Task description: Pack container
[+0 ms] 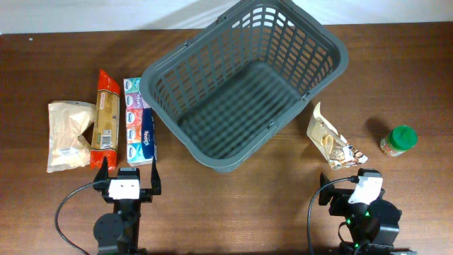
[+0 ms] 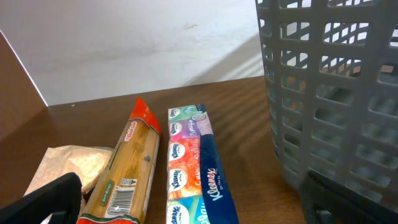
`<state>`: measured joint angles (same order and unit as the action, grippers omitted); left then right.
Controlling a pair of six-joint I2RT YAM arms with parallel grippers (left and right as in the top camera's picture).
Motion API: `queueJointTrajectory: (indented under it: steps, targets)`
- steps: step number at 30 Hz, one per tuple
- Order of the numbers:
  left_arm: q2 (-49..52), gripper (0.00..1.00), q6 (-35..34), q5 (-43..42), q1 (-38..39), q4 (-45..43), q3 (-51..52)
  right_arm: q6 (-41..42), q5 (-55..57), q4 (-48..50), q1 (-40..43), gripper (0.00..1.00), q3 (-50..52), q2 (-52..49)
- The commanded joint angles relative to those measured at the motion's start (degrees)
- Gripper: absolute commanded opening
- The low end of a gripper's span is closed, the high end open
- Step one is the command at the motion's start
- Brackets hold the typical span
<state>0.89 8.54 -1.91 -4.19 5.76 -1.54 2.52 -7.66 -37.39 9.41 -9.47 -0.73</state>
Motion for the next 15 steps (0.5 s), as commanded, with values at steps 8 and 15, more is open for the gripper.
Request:
queueJointTrajectory:
  steps: [8,15]
  targets:
    - [-0.59,0.99,0.11,0.42,0.17,-0.15,0.44,-0.39,-0.72,0.13,0.31,0.99,0.26,0.52]
    - [-0.59,0.99,0.11,0.42,0.17,-0.13,0.44,-0.39,-0.72,0.13,0.31,0.99,0.26,0.52]
